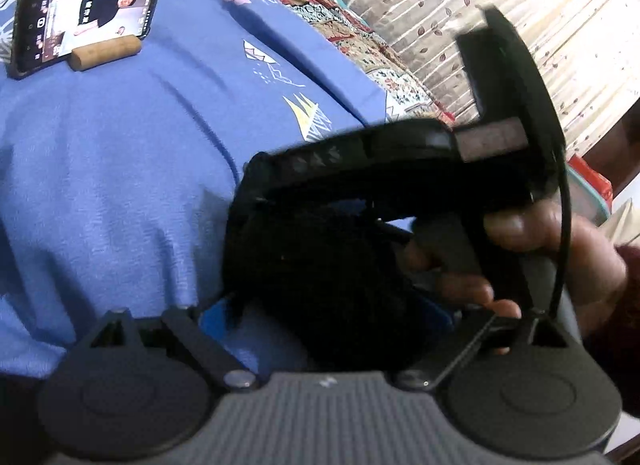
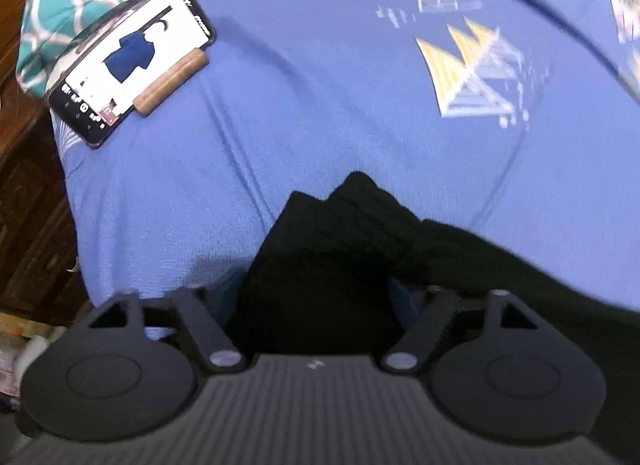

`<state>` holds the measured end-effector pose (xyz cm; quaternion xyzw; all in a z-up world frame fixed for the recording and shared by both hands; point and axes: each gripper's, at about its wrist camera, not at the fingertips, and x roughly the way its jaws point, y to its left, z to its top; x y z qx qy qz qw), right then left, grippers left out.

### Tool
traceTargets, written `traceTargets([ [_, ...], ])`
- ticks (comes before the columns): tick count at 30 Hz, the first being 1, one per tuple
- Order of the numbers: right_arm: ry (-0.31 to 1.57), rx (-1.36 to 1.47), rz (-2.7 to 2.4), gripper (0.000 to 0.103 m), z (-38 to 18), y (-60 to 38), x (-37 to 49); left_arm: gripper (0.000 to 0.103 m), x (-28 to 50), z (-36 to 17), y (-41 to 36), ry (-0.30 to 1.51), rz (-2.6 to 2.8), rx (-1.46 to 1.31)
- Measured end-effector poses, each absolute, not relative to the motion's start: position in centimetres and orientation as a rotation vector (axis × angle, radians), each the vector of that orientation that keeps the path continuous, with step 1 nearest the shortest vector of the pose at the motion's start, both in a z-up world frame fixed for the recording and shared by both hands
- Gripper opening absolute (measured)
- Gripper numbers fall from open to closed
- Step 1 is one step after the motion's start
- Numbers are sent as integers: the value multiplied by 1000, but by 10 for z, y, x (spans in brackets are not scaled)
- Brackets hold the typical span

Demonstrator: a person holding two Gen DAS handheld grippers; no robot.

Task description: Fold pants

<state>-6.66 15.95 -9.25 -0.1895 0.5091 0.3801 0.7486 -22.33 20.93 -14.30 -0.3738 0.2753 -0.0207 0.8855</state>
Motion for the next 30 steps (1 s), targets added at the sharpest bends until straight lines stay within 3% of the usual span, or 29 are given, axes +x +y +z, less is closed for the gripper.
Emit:
traceTargets([
  [3, 1109, -344, 848, 37, -84, 137, -53, 92, -232, -142, 221, 532, -47, -830],
  [9, 1136, 167, 875, 35, -71, 69, -16, 96, -234, -145, 243, 522, -14, -915],
  [15, 1188, 379, 857, 36, -86, 52, -8, 102, -190, -135, 224, 561, -99, -788],
  [16, 1187, 403, 860, 36, -87, 51, -7, 98, -183, -138, 224, 576, -96, -814],
  [17, 1188, 423, 859, 37, -86, 51, -6, 74, -178, -140, 224, 577, -112, -839],
  [18, 1184, 436, 850, 42, -87, 51, -7, 44, -174, -140, 224, 576, -142, -851],
  [19, 1169, 434, 836, 51, -86, 50, -7, 38, -171, -138, 221, 579, -160, -852],
  [22, 1153, 432, 829, 62, -79, 48, -8, 32, -173, -131, 215, 554, -152, -806],
  [25, 1066, 446, 875, 60, -59, 29, -12, 30, -182, -134, 220, 545, -133, -830],
  [26, 1027, 428, 883, 57, -52, 21, -16, 29, -185, -136, 223, 543, -121, -852],
  [27, 996, 401, 882, 39, -47, 15, -20, 29, -186, -137, 225, 544, -113, -869],
  [29, 942, 320, 872, 16, -40, 3, -31, 29, -186, -138, 227, 549, -109, -886],
  [30, 934, 304, 870, 13, -43, -2, -35, 29, -184, -135, 225, 550, -108, -878],
])
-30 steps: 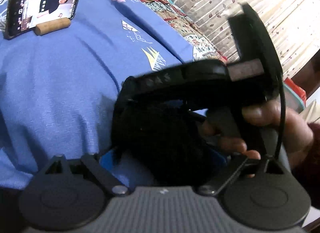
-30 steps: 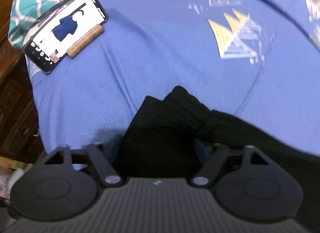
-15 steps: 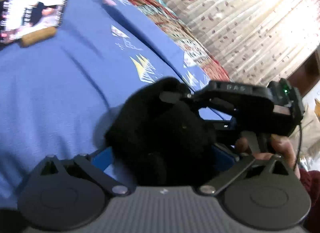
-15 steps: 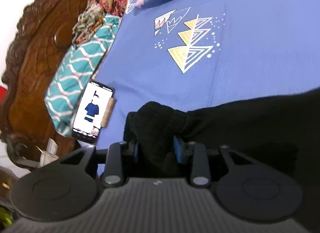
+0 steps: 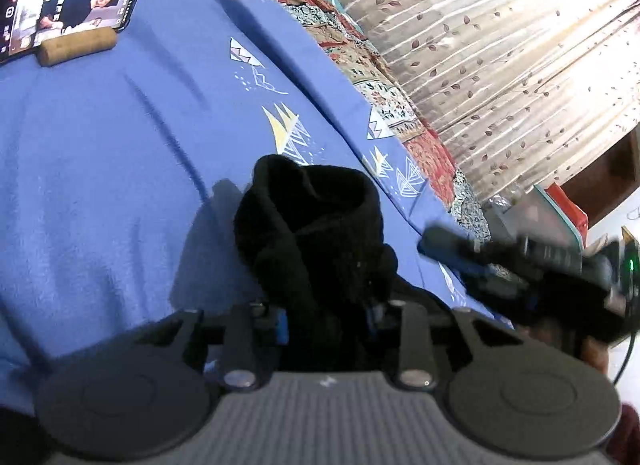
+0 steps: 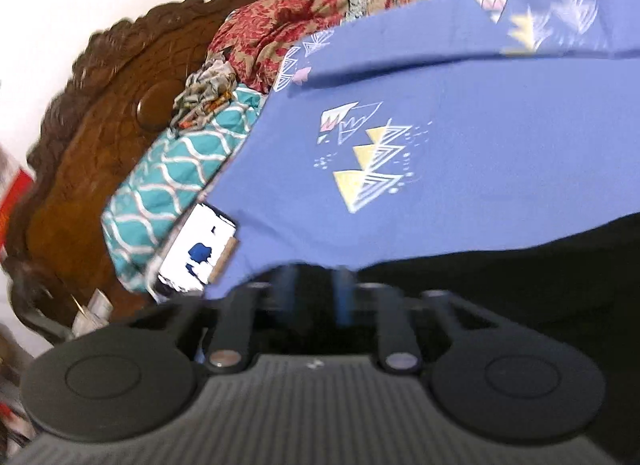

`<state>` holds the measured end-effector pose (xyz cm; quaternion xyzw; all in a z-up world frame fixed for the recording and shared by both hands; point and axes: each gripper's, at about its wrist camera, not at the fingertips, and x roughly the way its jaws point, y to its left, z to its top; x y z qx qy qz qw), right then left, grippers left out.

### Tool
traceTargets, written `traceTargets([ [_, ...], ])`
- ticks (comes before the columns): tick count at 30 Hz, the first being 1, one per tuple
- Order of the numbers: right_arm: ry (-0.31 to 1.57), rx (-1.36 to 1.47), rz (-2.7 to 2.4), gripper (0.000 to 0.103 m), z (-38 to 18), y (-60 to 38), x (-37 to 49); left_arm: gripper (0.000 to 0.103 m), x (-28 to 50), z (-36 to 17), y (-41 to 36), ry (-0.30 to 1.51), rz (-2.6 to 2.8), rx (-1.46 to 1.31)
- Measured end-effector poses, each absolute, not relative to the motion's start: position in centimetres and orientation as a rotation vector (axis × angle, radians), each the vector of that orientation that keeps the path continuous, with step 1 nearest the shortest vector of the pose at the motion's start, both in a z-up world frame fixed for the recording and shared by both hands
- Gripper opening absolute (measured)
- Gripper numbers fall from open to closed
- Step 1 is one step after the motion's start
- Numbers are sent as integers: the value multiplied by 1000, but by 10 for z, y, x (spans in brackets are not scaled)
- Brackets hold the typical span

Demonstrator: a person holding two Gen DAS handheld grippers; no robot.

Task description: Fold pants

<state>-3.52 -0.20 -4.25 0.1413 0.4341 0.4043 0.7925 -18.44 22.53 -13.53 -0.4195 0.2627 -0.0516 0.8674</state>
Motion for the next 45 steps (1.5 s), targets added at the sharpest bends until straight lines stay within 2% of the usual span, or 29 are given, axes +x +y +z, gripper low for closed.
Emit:
traceTargets([
  [2, 970, 323, 864, 11, -58, -8, -41, 29, -183, -129, 220, 551, -105, -844],
  [5, 1187, 378, 852, 11, -110, 8, -41, 29, -172, -112, 203, 566, -112, -764],
  [6, 1260, 388, 858, 6, -129, 15, -43, 29, -167, -108, 195, 594, -108, -721],
  [7, 1274, 409, 835, 7, -141, 16, -46, 29, -163, -104, 185, 609, -113, -671],
  [12, 1220, 502, 879, 8, -125, -14, -37, 29, -161, -65, 143, 561, -162, -475],
  [19, 992, 654, 709, 11, -95, -136, -33, 31, -145, -39, 34, 572, -395, -152],
  [21, 939, 654, 605, 12, -92, -172, -42, 39, -138, -47, -10, 626, -468, -17],
  [23, 929, 580, 461, 21, -92, -200, -52, 44, -132, -68, -50, 722, -540, 136],
  [25, 930, 535, 391, 17, -96, -214, -63, 46, -132, -88, -79, 805, -558, 269],
  [27, 928, 524, 411, 17, -97, -214, -73, 54, -142, -93, -92, 794, -561, 370],
  [28, 909, 473, 413, 23, -94, -211, -78, 55, -145, -92, -94, 791, -565, 398],
  [30, 914, 380, 436, 34, -86, -207, -79, 56, -148, -82, -89, 798, -565, 393],
  [33, 867, 380, 464, 36, -80, -231, -84, 62, -150, -60, -62, 785, -557, 271],
  [37, 804, 549, 513, 36, -79, -253, -81, 68, -136, -31, -8, 741, -522, -32],
  [40, 817, 641, 495, 29, -94, -251, -75, 56, -103, -32, 16, 793, -427, -221],
  [42, 851, 627, 481, 28, -109, -239, -71, 38, -76, -47, 15, 865, -363, -293],
  [45, 916, 821, 547, 29, -135, -229, -68, 20, -47, -70, 1, 941, -385, -393],
])
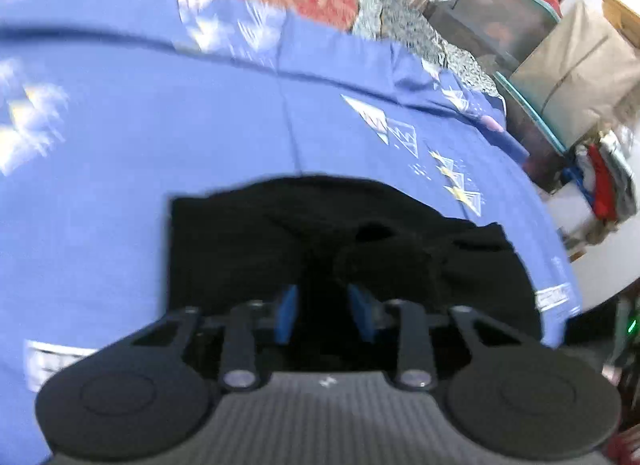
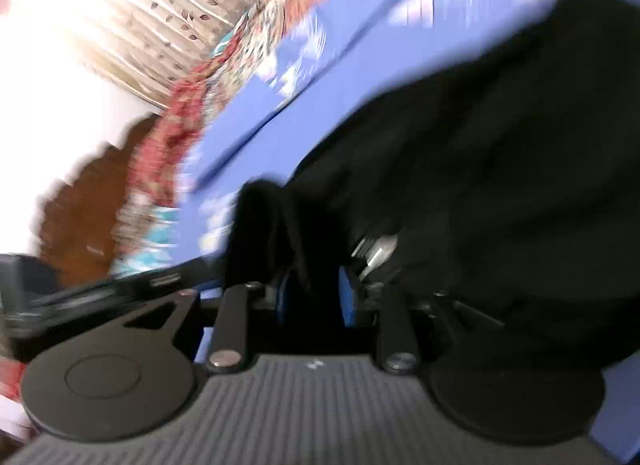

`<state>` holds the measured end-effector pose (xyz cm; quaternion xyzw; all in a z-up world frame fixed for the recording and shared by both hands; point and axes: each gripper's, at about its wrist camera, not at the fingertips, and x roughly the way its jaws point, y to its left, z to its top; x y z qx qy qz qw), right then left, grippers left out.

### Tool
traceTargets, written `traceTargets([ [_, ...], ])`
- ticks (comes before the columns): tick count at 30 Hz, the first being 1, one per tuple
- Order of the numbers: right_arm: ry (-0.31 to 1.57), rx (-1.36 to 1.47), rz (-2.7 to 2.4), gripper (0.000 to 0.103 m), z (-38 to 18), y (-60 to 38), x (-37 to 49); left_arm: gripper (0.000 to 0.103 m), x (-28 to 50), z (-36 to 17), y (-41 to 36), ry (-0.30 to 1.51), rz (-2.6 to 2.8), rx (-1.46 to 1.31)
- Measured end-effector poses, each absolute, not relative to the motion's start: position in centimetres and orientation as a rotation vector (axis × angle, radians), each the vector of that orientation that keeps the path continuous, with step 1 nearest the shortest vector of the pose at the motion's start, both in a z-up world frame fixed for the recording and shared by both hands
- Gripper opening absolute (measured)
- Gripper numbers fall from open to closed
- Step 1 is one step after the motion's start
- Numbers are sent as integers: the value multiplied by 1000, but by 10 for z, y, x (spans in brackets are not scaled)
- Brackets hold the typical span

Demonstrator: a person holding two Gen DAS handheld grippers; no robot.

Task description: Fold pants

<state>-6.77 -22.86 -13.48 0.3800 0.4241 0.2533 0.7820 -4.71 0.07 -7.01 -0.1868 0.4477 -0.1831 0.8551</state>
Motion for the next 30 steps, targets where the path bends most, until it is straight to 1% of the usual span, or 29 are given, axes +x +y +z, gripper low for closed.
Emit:
traceTargets([
  [1, 936, 855, 561, 31, -138, -223, -66, 18, -48, -73, -3, 958, -411, -433],
  [2, 952, 871, 597, 31, -139, -217, -64, 18, -49, -71, -12, 950, -434, -451],
  [3, 967, 912, 621, 31, -139, -215, -63, 18, -62, -62, -19, 903, -453, -422],
  [5, 1002, 1125, 724, 31, -150, -217, -57, 19, -73, -44, -37, 830, -523, -357],
  [7, 1001, 1334, 832, 29, -162, -217, -53, 24, -78, -33, -53, 796, -552, -306],
  [8, 1003, 1333, 858, 29, -162, -212, -51, 24, -79, -29, -60, 783, -556, -256],
  [9, 1015, 1257, 842, 29, -156, -208, -49, 24, -79, -30, -65, 782, -550, -216],
  [11, 1027, 1021, 747, 30, -142, -203, -46, 24, -75, -39, -68, 831, -525, -198],
  [12, 1032, 916, 689, 26, -138, -204, -46, 24, -75, -42, -65, 852, -525, -217],
  [13, 1041, 829, 643, 17, -136, -207, -47, 25, -76, -43, -56, 855, -532, -256],
  [14, 1047, 799, 642, 19, -134, -214, -50, 27, -77, -37, -50, 837, -533, -290],
  [16, 1023, 800, 636, 22, -129, -230, -59, 35, -88, -23, -23, 775, -529, -367],
  [17, 995, 790, 633, 24, -123, -238, -63, 39, -95, -16, -5, 732, -513, -412],
  [19, 923, 790, 615, 49, -109, -253, -71, 40, -111, -5, 35, 657, -449, -482],
  [20, 884, 799, 594, 53, -101, -261, -72, 40, -115, -3, 48, 643, -412, -499],
  [22, 823, 799, 575, 67, -92, -266, -70, 40, -124, -8, 71, 658, -316, -498],
  [24, 810, 784, 586, 73, -85, -258, -61, 38, -130, -21, 82, 702, -258, -504],
  [26, 849, 767, 618, 73, -86, -239, -52, 38, -137, -35, 83, 738, -262, -525],
  [27, 875, 747, 619, 75, -92, -227, -49, 38, -141, -42, 80, 753, -268, -527],
  [28, 906, 716, 608, 81, -95, -218, -45, 38, -143, -49, 75, 771, -277, -526],
  [30, 966, 649, 566, 90, -105, -193, -41, 38, -144, -64, 62, 817, -305, -521],
])
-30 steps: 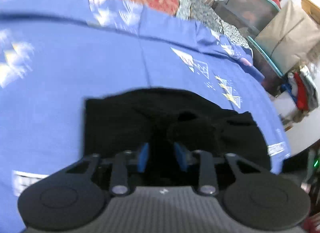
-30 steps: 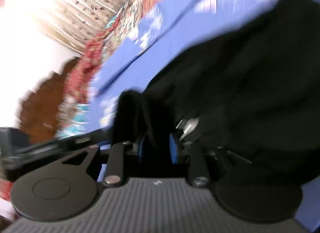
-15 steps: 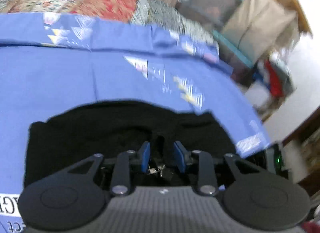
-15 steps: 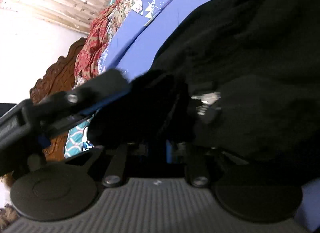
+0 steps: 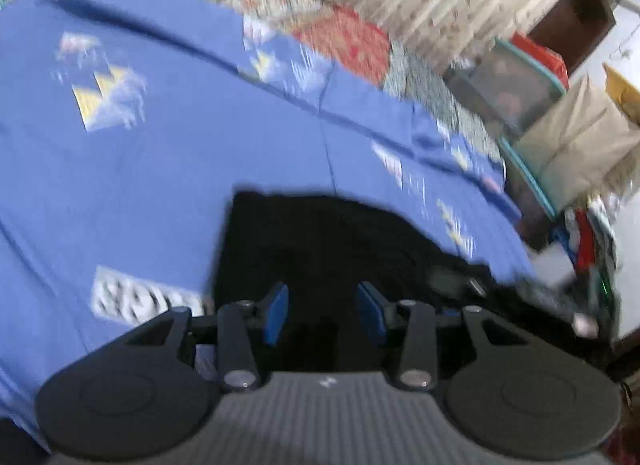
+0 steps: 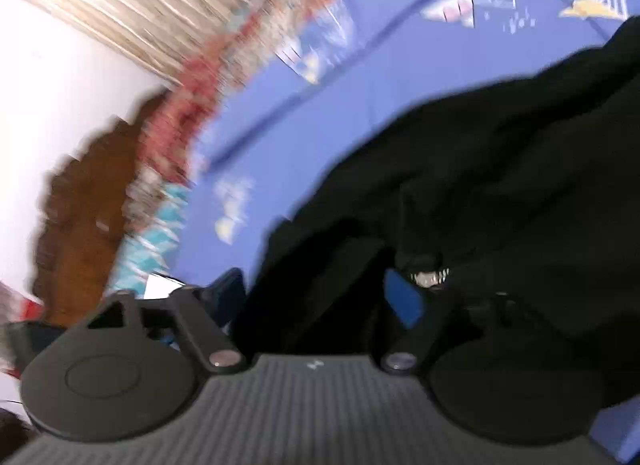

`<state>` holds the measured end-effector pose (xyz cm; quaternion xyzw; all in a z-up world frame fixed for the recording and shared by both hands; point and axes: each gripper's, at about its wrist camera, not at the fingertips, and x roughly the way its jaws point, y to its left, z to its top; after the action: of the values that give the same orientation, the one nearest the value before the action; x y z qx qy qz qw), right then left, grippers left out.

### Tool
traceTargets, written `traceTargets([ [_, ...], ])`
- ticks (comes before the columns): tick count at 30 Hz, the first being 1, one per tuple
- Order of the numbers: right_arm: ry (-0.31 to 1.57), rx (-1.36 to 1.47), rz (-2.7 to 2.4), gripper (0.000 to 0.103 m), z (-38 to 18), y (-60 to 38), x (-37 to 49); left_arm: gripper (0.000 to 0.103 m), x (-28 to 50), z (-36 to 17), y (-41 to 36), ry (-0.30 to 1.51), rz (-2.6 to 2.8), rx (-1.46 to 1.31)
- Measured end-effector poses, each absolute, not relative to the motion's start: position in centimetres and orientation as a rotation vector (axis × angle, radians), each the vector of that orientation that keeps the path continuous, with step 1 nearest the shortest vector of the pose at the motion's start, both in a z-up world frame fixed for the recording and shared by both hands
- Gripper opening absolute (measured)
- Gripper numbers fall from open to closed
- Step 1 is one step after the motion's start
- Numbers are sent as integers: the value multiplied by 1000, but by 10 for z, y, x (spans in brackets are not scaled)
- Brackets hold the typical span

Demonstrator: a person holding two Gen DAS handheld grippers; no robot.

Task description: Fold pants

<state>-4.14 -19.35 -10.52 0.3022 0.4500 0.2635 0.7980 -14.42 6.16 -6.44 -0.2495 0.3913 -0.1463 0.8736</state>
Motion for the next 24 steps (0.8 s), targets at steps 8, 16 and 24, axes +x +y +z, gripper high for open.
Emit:
traceTargets([
  [8, 865, 426, 736, 20, -78, -154, -36, 23, -149, -64, 37, 809, -315, -372],
  [16, 954, 232, 516, 31, -121, -179, -11, 25, -129, -90, -11, 957, -319, -129],
  [24, 638, 478, 403, 43, -70, -307, -61, 31, -107, -18, -2, 776, -405, -223],
])
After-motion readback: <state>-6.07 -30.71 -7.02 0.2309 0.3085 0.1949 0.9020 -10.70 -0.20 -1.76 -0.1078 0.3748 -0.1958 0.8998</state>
